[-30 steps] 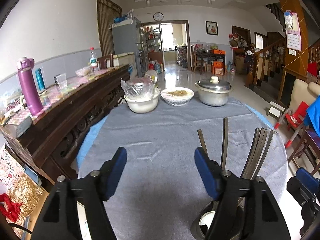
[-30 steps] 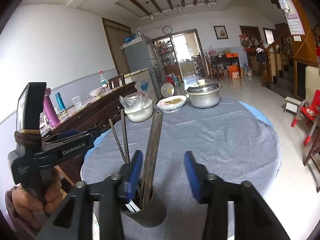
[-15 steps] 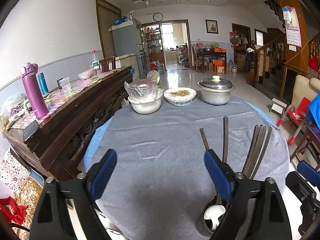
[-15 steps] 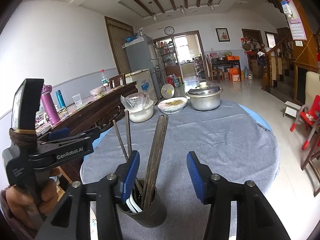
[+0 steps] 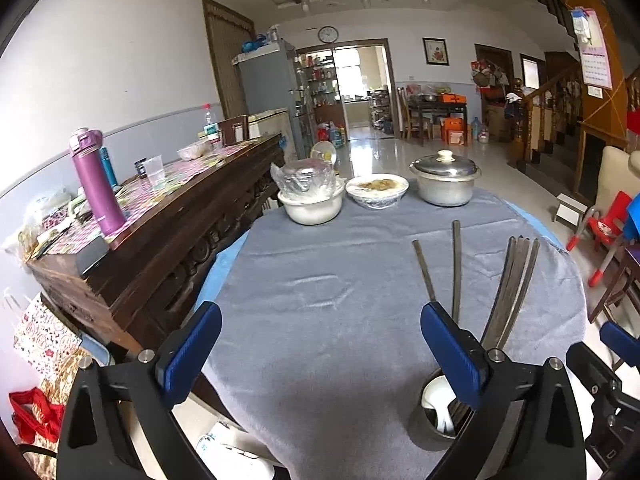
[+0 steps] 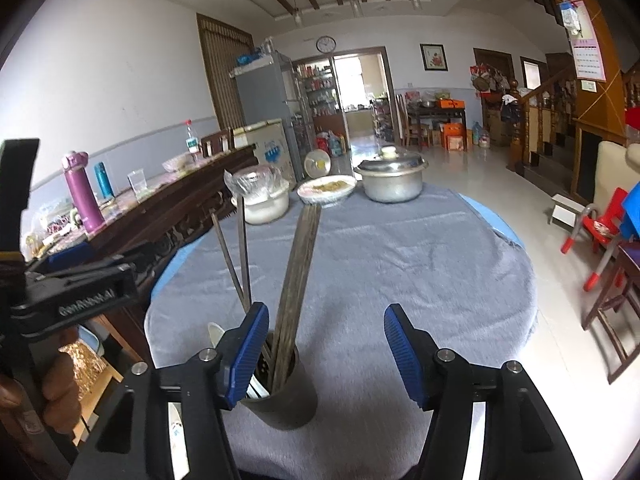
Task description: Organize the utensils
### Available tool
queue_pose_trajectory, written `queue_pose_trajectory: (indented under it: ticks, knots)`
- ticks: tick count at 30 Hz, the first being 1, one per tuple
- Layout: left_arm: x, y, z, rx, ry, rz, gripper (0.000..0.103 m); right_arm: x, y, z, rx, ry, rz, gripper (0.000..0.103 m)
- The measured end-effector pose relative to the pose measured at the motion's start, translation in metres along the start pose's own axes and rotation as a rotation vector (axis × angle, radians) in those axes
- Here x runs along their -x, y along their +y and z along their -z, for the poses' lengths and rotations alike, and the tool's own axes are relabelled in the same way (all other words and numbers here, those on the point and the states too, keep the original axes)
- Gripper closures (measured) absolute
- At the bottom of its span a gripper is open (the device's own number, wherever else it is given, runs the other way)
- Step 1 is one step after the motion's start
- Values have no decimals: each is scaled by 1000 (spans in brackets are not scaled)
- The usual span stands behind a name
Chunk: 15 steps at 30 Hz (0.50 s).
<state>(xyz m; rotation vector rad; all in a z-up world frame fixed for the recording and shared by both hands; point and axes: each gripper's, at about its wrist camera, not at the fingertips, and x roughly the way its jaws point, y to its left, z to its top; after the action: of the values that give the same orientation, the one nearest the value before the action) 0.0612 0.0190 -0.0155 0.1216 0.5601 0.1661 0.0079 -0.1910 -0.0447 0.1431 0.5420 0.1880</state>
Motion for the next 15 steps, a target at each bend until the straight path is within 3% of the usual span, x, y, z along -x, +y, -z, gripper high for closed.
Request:
queue_pose_trajectory:
  ticks: [15]
  knots:
    - [23,9,8,19,-10,10,4,2,3,7,-41,74,44,34]
